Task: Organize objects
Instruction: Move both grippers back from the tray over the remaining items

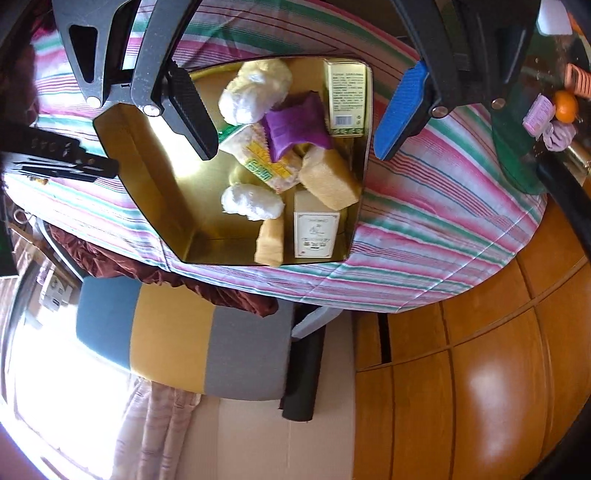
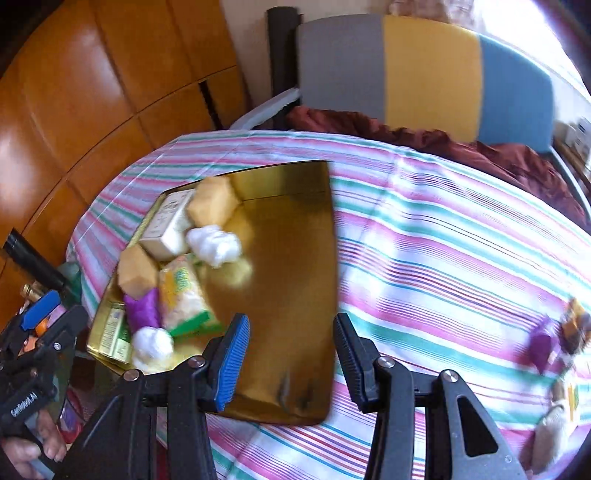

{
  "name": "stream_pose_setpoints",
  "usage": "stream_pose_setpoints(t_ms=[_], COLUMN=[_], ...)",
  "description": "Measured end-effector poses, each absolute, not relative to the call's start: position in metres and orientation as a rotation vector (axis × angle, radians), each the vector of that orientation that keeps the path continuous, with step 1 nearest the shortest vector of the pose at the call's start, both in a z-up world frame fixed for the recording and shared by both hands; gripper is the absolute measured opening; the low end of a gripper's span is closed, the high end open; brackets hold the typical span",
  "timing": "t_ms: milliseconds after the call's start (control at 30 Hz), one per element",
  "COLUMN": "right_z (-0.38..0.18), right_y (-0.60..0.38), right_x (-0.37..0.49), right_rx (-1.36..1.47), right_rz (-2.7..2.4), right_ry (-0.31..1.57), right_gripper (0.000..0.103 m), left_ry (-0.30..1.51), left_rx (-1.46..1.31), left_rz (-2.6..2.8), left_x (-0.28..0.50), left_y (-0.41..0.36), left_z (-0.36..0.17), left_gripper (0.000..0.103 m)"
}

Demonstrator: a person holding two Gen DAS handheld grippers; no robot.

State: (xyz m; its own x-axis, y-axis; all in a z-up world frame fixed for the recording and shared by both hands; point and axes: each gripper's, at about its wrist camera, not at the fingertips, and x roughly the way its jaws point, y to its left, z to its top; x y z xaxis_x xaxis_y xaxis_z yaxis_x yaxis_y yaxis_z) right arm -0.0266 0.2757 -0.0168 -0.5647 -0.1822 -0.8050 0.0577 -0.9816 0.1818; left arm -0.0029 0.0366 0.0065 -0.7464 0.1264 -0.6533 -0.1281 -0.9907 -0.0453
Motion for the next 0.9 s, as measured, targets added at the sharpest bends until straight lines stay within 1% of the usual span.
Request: stream_pose_setpoints(t_ms=[333, 500, 667, 767, 833, 900], right_z=[-0.010, -0.005, -0.008, -0.016, -0.023, -0.022], right_y=[0.394, 0.471, 0.547, 0.582, 0.600, 0.608], right_x=[0.017, 0.044, 0.074, 0.093, 0.106, 0.114], right_rx=[1.461, 1.488, 1.446, 1.361, 1.299, 1.191], right_rz=[-2.879, -3.006, -3.128, -3.160, -3.121, -3.122], right_ry=[-0.368, -0.577, -0.932, -1.194, -1.407, -1.518], right_gripper=[0.048, 0.049, 0.049, 0.050, 0.050, 0.050], left_ry=[0.073, 0.111, 0.151, 0.197, 0.218, 0.230], left_rx=[-1.029, -1.010, -1.011, -0.997, -0.994, -0.996], left_rz=[2.745, 2.687, 2.620, 2.582, 2.557, 2.524], left_x=[0.001, 0.002, 0.001, 0.002, 0.004, 0.005], left_y=[0.069, 0.090, 0.115, 0.134, 0.147, 0.160], left_z=[0.010, 0.012, 0.012, 0.012, 0.011, 0.008], left_gripper=[0.087, 0.087, 0.087, 0.087, 0.087, 0.087])
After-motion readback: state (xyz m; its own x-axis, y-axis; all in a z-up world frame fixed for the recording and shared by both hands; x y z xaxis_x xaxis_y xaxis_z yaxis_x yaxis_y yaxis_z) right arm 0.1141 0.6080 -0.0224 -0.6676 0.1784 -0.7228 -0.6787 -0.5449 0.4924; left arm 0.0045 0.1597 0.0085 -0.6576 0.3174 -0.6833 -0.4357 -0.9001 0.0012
